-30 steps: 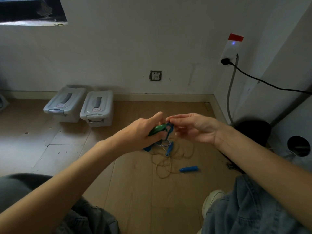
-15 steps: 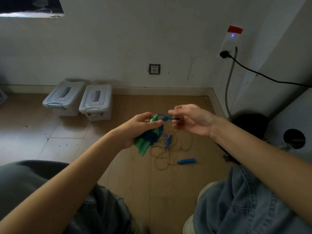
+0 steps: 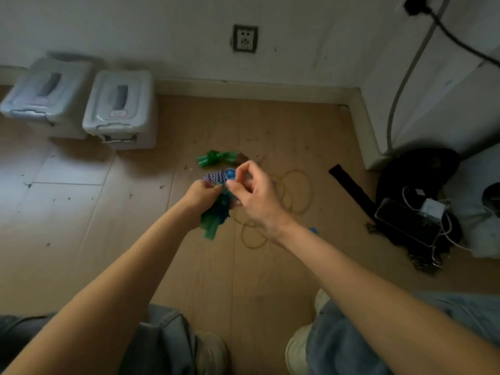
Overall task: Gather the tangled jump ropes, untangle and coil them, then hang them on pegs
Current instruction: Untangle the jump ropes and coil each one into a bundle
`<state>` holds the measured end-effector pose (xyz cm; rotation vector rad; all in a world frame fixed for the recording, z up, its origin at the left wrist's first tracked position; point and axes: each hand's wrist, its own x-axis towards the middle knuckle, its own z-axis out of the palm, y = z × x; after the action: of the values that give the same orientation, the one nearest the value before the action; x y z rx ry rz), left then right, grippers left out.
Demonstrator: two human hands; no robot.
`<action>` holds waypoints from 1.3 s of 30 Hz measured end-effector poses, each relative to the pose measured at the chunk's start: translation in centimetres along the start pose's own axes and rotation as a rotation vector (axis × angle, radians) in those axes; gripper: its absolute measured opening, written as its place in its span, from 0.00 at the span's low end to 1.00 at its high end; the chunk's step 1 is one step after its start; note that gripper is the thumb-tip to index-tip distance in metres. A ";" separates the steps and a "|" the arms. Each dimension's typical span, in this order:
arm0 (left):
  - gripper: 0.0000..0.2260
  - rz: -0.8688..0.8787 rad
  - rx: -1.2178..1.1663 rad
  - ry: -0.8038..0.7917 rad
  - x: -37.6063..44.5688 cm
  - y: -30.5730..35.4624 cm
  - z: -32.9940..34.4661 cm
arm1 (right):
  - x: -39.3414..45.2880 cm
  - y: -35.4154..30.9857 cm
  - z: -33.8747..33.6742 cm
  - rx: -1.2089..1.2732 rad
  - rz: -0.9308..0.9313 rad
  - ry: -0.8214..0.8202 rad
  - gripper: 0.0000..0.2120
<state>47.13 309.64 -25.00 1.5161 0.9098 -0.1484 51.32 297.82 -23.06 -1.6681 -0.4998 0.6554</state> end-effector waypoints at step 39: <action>0.12 0.081 0.714 0.023 13.2 -2.1 15.4 | 7.1 16.7 -16.8 -0.312 0.419 0.669 0.05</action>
<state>61.18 301.55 -37.40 2.2121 0.8528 -0.4315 67.34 286.83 -38.37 -2.1799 0.2500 0.2801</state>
